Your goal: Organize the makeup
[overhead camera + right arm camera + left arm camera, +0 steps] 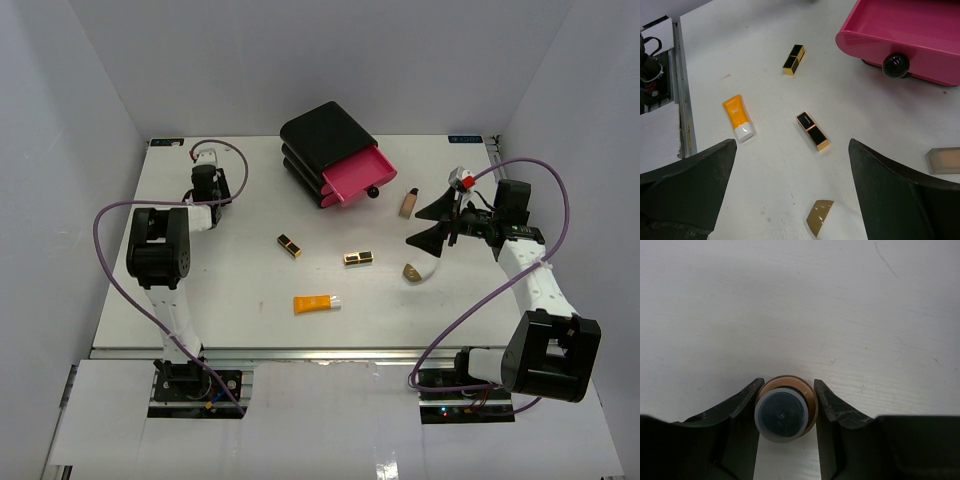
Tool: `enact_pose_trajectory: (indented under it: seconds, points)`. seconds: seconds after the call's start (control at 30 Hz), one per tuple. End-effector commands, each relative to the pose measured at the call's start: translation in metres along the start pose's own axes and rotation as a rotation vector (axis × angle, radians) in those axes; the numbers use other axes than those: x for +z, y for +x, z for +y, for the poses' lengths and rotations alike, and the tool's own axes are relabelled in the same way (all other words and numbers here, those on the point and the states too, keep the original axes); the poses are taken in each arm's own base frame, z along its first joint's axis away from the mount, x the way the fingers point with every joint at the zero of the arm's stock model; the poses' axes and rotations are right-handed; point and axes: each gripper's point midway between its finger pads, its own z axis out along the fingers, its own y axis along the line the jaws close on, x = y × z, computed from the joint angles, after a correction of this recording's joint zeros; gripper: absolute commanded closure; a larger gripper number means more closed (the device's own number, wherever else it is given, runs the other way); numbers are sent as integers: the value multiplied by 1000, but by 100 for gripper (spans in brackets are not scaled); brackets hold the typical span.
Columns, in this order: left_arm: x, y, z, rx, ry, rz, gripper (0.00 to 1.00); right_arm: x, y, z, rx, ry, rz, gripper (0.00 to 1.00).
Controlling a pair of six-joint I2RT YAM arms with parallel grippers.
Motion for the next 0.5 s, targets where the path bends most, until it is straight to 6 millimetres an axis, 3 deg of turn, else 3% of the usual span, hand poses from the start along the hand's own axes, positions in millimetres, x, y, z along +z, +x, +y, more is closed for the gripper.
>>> enact_pose_trajectory:
  seconds: [0.0, 0.13, 0.23, 0.33, 0.4, 0.47]
  points:
    - [-33, -42, -20, -67, 125, -36, 78, -1, -9, 1, -30, -22, -26, 0]
    - [-64, -63, -50, -165, 276, 53, 90, -1, -9, 2, -28, -21, -26, 0]
    - [-106, -73, -83, -256, 423, 168, 96, -1, -8, 2, -22, -20, -27, 0]
    - [-145, -83, -115, -207, 503, 198, 97, -1, -8, 2, -19, -22, -28, 0]
    - [-177, -102, -149, -147, 574, 177, 97, -1, -8, 3, -18, -19, -29, 0]
    - [-197, -105, -168, -89, 599, 198, 97, -1, -8, 3, -17, -18, -31, 0]
